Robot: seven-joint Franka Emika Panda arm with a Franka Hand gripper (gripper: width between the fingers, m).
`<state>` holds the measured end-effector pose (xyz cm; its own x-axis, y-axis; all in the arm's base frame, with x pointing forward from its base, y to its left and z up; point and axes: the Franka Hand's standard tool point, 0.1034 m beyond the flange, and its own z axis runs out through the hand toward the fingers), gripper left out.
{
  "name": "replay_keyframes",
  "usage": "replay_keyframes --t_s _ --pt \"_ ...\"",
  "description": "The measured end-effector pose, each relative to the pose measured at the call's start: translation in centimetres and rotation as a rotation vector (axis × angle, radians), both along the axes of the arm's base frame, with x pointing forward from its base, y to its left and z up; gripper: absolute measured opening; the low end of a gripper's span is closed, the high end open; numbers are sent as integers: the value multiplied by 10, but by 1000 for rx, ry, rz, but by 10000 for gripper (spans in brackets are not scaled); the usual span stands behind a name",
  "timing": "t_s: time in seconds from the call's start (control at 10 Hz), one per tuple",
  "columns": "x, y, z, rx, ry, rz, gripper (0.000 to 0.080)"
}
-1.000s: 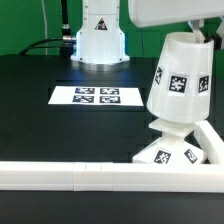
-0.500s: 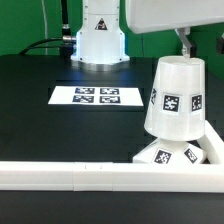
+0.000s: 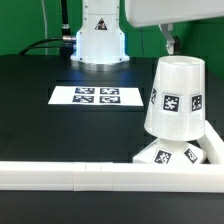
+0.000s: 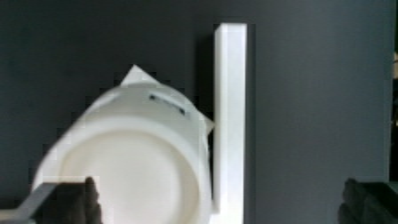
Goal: Assemble lamp
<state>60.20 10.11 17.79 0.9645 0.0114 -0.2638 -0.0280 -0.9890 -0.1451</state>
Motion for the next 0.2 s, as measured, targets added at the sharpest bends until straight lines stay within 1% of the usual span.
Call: replay_keyframes --t_s 0.2 --pt "-4 6 13 -18 9 -29 698"
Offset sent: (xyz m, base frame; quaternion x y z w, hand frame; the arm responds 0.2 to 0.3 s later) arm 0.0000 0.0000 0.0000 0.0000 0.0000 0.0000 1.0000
